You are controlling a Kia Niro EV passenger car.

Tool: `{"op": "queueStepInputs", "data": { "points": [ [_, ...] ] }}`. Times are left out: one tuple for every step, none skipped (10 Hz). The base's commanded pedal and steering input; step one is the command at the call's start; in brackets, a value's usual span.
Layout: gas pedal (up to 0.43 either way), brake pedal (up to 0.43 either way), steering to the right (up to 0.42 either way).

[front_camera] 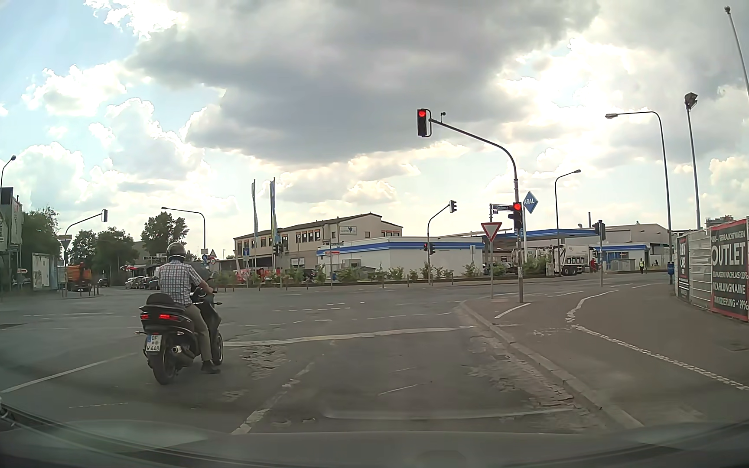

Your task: Follow the waypoints while adhering to traffic rules and regulations

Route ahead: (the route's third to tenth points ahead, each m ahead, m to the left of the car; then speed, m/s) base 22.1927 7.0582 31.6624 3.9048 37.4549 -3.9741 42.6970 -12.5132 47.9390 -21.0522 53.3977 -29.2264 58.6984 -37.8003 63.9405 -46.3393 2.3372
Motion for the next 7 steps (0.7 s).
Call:
{"op": "queueStepInputs", "data": {
  "points": [
    [0.0, 0.037, -0.011],
    [0.0, 0.037, -0.011],
    [0.0, 0.037, -0.011],
    [0.0, 0.043, -0.011],
    [0.0, 0.043, -0.011],
    [0.0, 0.043, -0.009],
    [0.0, 0.049, -0.009]
  ]
}}
